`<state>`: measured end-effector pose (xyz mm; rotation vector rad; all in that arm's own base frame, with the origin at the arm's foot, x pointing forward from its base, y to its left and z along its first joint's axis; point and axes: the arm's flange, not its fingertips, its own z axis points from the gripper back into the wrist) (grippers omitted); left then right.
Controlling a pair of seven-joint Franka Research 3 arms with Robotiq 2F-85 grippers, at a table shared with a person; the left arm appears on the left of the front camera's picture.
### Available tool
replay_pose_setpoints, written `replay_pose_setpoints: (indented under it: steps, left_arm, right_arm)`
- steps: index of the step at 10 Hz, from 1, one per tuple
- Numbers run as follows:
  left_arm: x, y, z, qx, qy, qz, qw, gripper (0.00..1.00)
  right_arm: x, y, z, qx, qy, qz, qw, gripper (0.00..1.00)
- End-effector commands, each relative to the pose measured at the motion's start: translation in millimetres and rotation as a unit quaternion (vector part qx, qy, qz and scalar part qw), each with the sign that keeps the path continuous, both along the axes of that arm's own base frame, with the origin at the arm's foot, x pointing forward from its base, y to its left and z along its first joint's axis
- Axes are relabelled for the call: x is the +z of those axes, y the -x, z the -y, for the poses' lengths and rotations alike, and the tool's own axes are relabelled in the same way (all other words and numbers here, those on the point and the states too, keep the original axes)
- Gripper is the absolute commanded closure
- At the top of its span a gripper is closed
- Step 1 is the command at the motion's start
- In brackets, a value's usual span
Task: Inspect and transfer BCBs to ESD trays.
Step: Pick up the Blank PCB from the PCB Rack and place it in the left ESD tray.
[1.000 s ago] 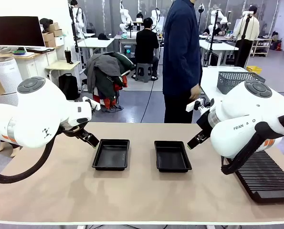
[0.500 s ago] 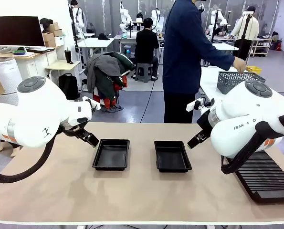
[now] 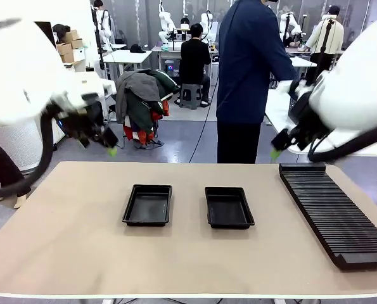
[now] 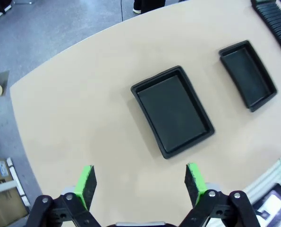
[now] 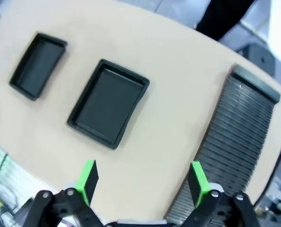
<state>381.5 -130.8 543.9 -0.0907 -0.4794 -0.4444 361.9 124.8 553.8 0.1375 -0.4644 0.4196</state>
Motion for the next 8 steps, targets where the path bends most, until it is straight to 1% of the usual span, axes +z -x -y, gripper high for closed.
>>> replay_pose_setpoints:
  steps: [1,2,3,4,5,7,8]
  left_arm:
    - [49,-10,-5,0.041,0.033,-0.034,0.998,0.0]
    - [70,-12,-8,0.055,0.053,-0.053,0.996,0.0]
    - [89,-13,-12,0.076,0.065,-0.073,0.992,0.0]
    - [111,-15,-19,0.109,0.092,-0.084,0.986,0.0]
    - [129,-15,-28,0.128,0.129,-0.1,0.978,0.0]
    - [160,-15,-44,0.18,0.158,-0.13,0.962,0.0]
    - [171,-13,-49,0.18,0.186,-0.132,0.957,0.0]
  right_arm:
    - [58,-11,16,-0.049,-0.065,-0.063,0.995,0.0]
    - [87,-17,35,-0.072,-0.083,-0.091,0.99,0.0]
    - [113,-18,54,-0.082,-0.113,-0.119,0.983,0.0]
    - [138,-19,78,-0.094,-0.142,-0.148,0.974,0.0]
    - [156,-23,98,-0.1,-0.156,-0.17,0.968,0.0]
    - [174,-31,133,-0.119,-0.203,-0.202,0.951,0.0]
    - [184,-38,154,-0.134,-0.224,-0.217,0.941,0.0]
